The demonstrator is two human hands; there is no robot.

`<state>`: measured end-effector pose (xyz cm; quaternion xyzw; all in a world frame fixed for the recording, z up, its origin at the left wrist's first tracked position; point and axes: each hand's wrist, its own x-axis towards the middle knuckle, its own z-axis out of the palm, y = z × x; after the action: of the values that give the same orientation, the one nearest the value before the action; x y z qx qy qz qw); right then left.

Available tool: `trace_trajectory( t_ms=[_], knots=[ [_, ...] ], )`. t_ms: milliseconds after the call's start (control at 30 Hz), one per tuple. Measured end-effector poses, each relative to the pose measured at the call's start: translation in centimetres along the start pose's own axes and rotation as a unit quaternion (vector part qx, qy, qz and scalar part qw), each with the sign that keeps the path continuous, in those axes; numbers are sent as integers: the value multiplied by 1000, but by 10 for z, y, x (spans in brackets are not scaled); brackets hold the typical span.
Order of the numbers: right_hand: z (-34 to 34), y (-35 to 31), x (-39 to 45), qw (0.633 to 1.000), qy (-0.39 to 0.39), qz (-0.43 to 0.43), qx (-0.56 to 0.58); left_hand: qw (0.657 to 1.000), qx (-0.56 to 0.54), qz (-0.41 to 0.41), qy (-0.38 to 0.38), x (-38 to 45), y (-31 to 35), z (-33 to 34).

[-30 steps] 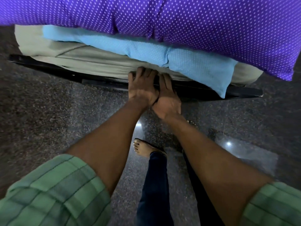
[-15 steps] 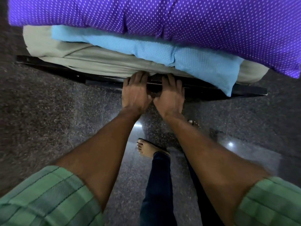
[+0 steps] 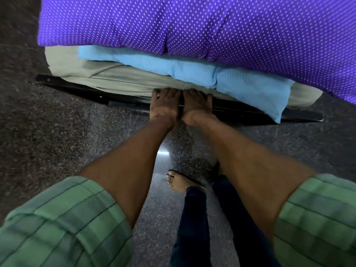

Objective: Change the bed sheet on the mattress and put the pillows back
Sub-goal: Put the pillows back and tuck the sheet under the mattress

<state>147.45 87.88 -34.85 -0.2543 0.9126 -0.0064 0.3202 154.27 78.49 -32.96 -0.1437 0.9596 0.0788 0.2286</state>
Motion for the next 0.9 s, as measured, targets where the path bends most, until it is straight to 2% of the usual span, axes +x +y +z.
trace_trajectory(
  t_ms=[67,133,233,300,467,533,633,767,900],
  knots=[
    [-1,-1,-1,1000,3,11,3,1000,-14,-12,-14,7,5,-6],
    [6,0,-18,998,54,0,36,998,-49,-18,-16,4,6,-10],
    [24,-2,-63,981,157,-10,116,997,-56,0,47,-16,1,-11],
    [34,-5,-80,974,201,-15,102,993,-55,-6,104,-31,-3,-7],
    [29,-19,-74,980,167,-48,97,992,-31,-31,120,-42,-33,1],
    [22,-28,-59,983,140,-74,92,992,-6,-15,124,-41,-48,3],
    [16,-44,-37,987,132,-60,76,990,11,-4,143,-32,-69,0],
    [22,-64,-7,959,283,1,26,981,6,-2,193,1,-98,-4],
    [21,-74,9,942,335,19,23,970,-25,62,236,10,-117,-5]
  ],
)
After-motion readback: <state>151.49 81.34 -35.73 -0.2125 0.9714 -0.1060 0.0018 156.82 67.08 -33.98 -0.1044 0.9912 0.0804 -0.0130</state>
